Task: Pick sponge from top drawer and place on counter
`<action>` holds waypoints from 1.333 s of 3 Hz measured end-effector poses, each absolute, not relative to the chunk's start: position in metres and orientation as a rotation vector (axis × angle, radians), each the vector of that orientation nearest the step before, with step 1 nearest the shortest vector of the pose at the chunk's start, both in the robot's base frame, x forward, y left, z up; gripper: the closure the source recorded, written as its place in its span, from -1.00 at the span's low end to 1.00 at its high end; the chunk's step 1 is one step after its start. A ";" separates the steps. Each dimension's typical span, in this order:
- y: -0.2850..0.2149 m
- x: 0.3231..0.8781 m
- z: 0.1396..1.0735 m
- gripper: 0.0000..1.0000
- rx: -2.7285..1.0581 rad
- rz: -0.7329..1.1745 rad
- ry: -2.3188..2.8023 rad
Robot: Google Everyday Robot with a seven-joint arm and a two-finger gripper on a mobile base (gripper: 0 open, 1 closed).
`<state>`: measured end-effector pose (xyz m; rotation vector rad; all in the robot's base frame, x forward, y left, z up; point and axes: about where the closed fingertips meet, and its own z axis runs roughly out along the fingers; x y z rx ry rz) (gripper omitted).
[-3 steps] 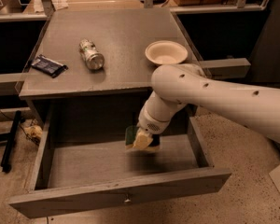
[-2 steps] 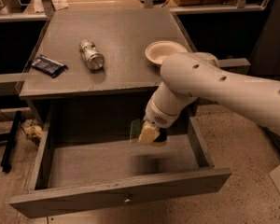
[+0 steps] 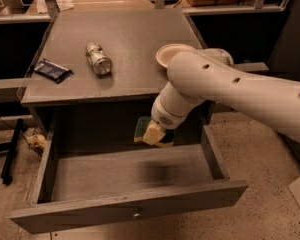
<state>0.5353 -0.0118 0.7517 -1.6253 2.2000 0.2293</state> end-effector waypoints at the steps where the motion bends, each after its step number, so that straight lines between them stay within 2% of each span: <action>1: -0.015 0.546 0.779 1.00 -1.563 0.172 2.189; 3: -0.013 0.546 0.799 1.00 -1.553 0.128 2.131; 4: -0.012 0.558 0.832 1.00 -1.531 0.030 2.077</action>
Offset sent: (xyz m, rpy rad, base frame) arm 0.0096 -0.0028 0.0252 0.0021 -0.0508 -0.0385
